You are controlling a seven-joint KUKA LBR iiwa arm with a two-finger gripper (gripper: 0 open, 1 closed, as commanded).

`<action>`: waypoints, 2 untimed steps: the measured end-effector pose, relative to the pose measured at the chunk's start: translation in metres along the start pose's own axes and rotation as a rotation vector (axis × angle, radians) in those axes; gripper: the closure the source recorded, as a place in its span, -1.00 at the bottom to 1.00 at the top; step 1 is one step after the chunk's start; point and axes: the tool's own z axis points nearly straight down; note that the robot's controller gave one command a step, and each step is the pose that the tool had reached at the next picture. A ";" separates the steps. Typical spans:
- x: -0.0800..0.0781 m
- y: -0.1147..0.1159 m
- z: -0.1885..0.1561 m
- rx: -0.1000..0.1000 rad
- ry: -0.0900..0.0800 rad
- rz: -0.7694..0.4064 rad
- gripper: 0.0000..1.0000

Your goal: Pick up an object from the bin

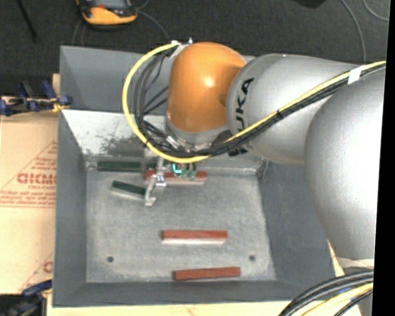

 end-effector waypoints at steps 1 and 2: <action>-0.002 0.000 -0.005 -0.001 -0.008 0.002 -1.00; -0.007 -0.017 0.098 -0.005 -0.008 0.032 1.00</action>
Offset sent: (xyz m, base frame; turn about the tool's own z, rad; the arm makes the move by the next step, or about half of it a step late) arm 0.0016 -0.0187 -0.1090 0.0311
